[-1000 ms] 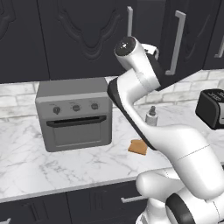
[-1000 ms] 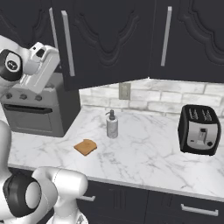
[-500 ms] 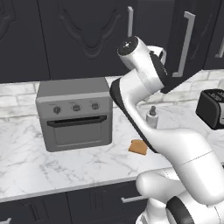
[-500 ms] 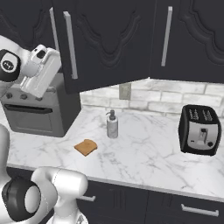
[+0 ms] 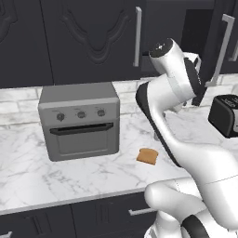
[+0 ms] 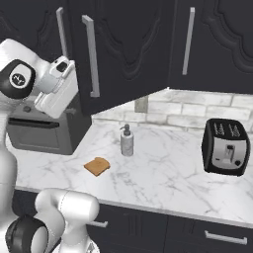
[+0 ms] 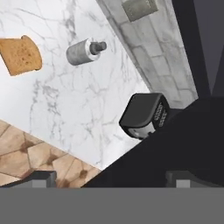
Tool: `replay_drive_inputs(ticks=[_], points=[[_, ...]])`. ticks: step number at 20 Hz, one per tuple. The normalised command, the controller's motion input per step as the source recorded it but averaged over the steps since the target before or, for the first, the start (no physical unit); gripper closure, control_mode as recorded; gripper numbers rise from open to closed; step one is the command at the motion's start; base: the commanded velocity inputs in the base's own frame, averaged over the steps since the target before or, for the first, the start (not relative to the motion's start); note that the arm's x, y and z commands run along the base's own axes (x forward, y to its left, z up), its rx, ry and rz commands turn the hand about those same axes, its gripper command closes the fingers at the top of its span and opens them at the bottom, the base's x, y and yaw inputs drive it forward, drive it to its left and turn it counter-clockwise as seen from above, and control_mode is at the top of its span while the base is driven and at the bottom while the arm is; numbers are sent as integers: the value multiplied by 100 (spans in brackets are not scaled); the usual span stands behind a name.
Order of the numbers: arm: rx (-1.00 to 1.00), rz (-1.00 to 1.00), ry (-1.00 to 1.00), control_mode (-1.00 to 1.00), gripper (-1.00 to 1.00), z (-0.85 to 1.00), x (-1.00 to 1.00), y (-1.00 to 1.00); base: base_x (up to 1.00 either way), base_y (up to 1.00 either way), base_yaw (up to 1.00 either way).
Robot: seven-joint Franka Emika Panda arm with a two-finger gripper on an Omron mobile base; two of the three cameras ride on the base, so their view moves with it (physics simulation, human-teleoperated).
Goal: Pick the pan from the cabinet and place it on the stove. Then turn on the stove burner for the pan.
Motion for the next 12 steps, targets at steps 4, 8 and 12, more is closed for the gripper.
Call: replay_drive_inputs(ticks=[4,8,12], points=[[1,-5,0,-100,-100,-2,-40,-67,0,0,0],[1,-2,0,-100,-100,-5,-28,-73,0,0,0],[2,0,0,-100,-100,-13,-20,-80,0,0,0]])
